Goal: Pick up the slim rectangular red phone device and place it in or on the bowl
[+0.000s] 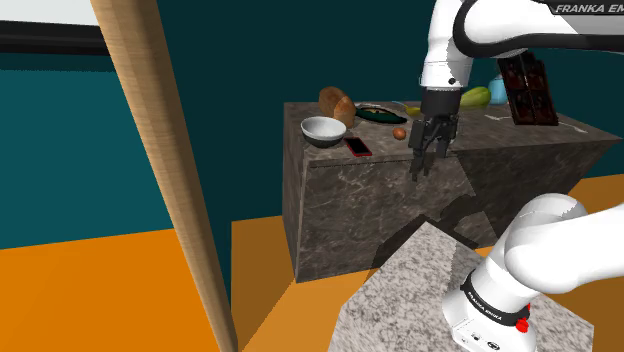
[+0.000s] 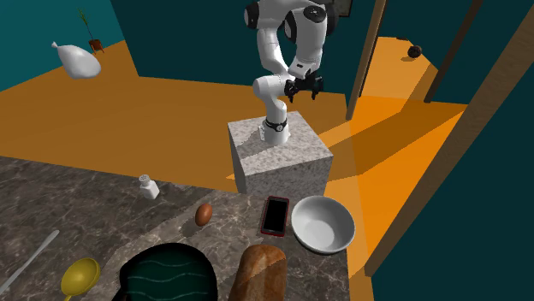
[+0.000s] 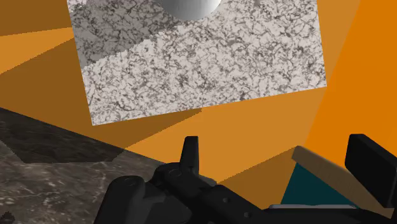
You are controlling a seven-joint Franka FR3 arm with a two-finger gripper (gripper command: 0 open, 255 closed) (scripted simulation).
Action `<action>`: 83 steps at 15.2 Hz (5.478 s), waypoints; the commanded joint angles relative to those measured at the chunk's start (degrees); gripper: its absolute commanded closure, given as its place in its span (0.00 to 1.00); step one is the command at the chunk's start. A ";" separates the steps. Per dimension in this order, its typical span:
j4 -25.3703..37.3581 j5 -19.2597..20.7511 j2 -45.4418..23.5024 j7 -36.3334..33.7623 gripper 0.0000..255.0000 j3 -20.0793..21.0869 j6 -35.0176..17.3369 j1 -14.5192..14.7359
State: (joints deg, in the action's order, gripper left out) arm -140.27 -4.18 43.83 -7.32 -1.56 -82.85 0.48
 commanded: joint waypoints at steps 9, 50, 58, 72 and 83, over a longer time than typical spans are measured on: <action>-19.08 15.87 5.81 6.47 0.00 5.94 -25.66 1.31; -8.38 156.53 -51.81 -65.16 1.00 48.38 -45.19 -57.07; -8.34 156.20 -50.62 -65.43 1.00 48.60 -46.29 -57.23; -6.35 153.13 -35.15 -68.88 1.00 48.21 -62.06 -57.39; -3.12 151.88 -26.39 -69.46 1.00 45.30 -73.43 -56.59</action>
State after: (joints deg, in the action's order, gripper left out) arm -143.76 147.93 16.60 -76.86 44.04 -155.09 -56.20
